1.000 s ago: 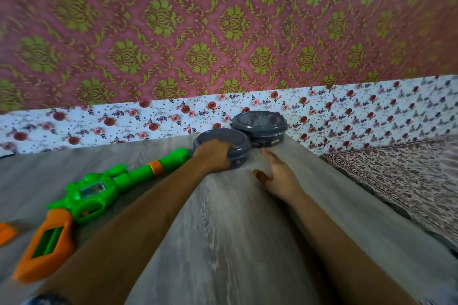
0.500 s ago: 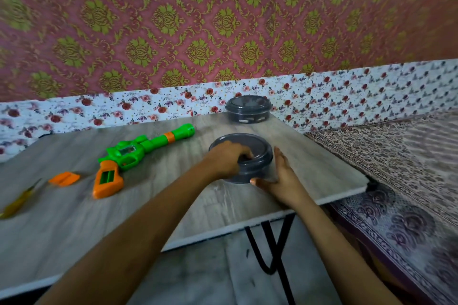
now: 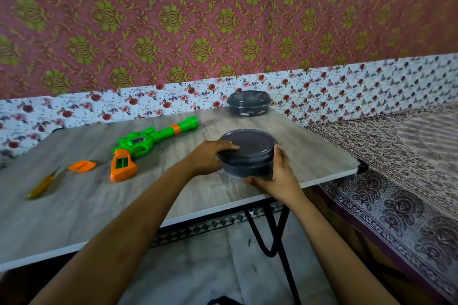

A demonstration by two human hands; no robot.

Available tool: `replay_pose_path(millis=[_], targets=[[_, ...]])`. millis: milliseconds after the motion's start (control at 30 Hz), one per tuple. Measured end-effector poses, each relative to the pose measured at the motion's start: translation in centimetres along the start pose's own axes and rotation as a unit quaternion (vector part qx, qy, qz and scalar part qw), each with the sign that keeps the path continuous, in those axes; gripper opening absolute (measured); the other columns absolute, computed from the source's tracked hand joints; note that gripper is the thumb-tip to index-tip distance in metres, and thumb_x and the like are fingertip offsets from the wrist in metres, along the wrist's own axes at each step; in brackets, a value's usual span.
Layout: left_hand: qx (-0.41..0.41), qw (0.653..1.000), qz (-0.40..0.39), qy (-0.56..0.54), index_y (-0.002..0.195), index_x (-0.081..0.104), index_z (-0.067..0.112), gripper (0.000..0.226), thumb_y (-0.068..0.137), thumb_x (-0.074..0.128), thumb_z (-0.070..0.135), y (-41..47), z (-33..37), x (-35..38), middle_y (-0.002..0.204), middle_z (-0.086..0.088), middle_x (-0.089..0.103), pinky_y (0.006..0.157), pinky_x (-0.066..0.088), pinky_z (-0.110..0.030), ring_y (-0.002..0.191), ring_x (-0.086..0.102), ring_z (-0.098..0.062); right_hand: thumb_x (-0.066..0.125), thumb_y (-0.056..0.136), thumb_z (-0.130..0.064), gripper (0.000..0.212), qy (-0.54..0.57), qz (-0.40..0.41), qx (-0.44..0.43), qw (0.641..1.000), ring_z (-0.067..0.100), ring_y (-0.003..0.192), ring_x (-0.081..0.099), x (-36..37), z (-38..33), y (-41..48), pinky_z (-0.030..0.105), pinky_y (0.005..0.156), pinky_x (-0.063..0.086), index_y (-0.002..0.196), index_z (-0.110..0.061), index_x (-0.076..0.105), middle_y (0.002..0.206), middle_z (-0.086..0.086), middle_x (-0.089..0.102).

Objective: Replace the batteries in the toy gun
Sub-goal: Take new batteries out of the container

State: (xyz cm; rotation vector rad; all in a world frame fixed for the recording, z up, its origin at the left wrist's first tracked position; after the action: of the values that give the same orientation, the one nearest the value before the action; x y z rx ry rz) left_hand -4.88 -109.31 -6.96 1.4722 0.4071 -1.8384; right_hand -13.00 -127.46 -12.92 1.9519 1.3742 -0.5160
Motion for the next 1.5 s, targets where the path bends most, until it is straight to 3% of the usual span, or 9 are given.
replay_pose_path(millis=[233,367,500,633,733,867,1267,1433,1500], targets=[[0.027,1.0,0.006,-0.003,0.133,0.055,0.018,0.053,0.082,0.069,0.016,1.9,0.7,0.9,0.142,-0.003,0.049,0.106,0.028,-0.023,0.131,0.044,-0.018,0.082,0.061,-0.041,0.13,-0.023,0.013,0.038,0.999,0.032,0.14,0.021,-0.5,0.9,1.0,0.043,0.111,0.03,0.147,-0.011,-0.01,0.155,0.012,0.002],[0.057,0.998,-0.02,0.008,0.14,0.045,0.025,0.069,0.078,0.073,0.038,2.8,1.6,1.8,0.148,0.004,0.041,0.109,0.025,-0.023,0.136,0.036,-0.014,0.084,0.055,-0.045,0.138,-0.022,0.034,0.064,0.997,0.033,0.138,0.026,-0.5,1.4,1.2,0.043,0.107,0.036,0.146,-0.011,-0.014,0.156,0.013,0.0],[0.095,0.993,0.017,0.063,0.139,0.046,0.028,0.065,0.08,0.067,0.047,4.1,2.3,2.8,0.146,0.006,0.043,0.11,0.031,-0.03,0.134,0.04,-0.012,0.082,0.056,-0.048,0.137,-0.026,0.064,0.088,0.994,0.03,0.141,0.022,-0.5,1.8,1.5,0.042,0.104,0.036,0.146,-0.007,-0.012,0.157,0.012,0.0],[0.128,0.984,0.04,0.114,0.141,0.043,0.023,0.056,0.091,0.055,0.044,5.0,3.1,3.6,0.148,0.003,0.042,0.105,0.036,-0.03,0.133,0.041,-0.015,0.081,0.056,-0.051,0.132,-0.032,0.094,0.114,0.989,0.029,0.136,0.034,-0.7,2.3,2.1,0.042,0.097,0.043,0.147,-0.007,-0.003,0.156,0.011,0.012],[0.166,0.949,0.078,0.255,0.142,0.039,0.01,0.054,0.098,0.039,0.041,4.9,3.5,4.6,0.145,-0.008,0.044,0.099,0.043,-0.035,0.13,0.046,-0.022,0.08,0.056,-0.054,0.13,-0.057,0.108,0.129,0.984,0.03,0.132,0.04,-0.6,2.6,2.6,0.041,0.093,0.045,0.147,-0.006,0.0,0.155,0.01,0.018],[0.263,0.902,0.176,0.293,0.11,0.066,-0.001,0.049,0.092,0.038,0.034,4.8,2.8,5.7,0.104,-0.017,0.07,0.075,0.056,-0.032,0.092,0.07,-0.027,0.078,0.055,-0.057,0.13,-0.079,0.113,0.129,0.982,0.03,0.13,0.043,-0.4,2.9,2.5,0.04,0.091,0.045,0.148,-0.007,0.002,0.153,0.01,0.024],[0.365,0.829,0.255,0.339,0.103,0.067,-0.007,0.052,0.1,0.029,0.028,6.0,2.1,5.6,0.094,-0.021,0.071,0.07,0.057,-0.034,0.084,0.071,-0.03,0.076,0.055,-0.06,0.128,-0.083,0.109,0.137,0.981,0.027,0.125,0.048,-0.2,2.6,2.5,0.039,0.091,0.046,0.147,-0.011,0.002,0.149,0.007,0.033],[0.325,0.867,0.259,0.276,0.106,0.06,-0.002,0.041,0.095,0.038,0.031,6.9,2.6,2.9,0.083,-0.014,0.07,0.047,0.049,-0.027,0.062,0.067,-0.025,0.075,0.06,-0.058,0.129,-0.082,0.092,0.138,0.983,0.029,0.128,0.045,-0.6,2.2,2.2,0.039,0.094,0.043,0.147,-0.007,-0.006,0.151,0.01,0.028],[0.257,0.902,0.262,0.226,0.114,0.055,0.001,0.043,0.098,0.036,0.035,7.7,3.3,0.8,0.089,-0.014,0.067,0.049,0.042,-0.025,0.064,0.064,-0.025,0.075,0.06,-0.058,0.129,-0.077,0.091,0.139,0.983,0.029,0.13,0.043,-0.6,2.1,2.2,0.04,0.096,0.042,0.147,-0.008,-0.006,0.153,0.01,0.025]])
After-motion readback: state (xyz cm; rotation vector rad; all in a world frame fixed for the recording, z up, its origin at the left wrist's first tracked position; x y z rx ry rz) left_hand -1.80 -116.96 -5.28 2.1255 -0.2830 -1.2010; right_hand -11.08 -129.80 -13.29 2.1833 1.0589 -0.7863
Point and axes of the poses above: each hand's wrist, its own y-axis towards the middle knuckle, its own x-axis out of the palm, z = x × y, the point moved 1 cm from there along y, towards the middle knuckle
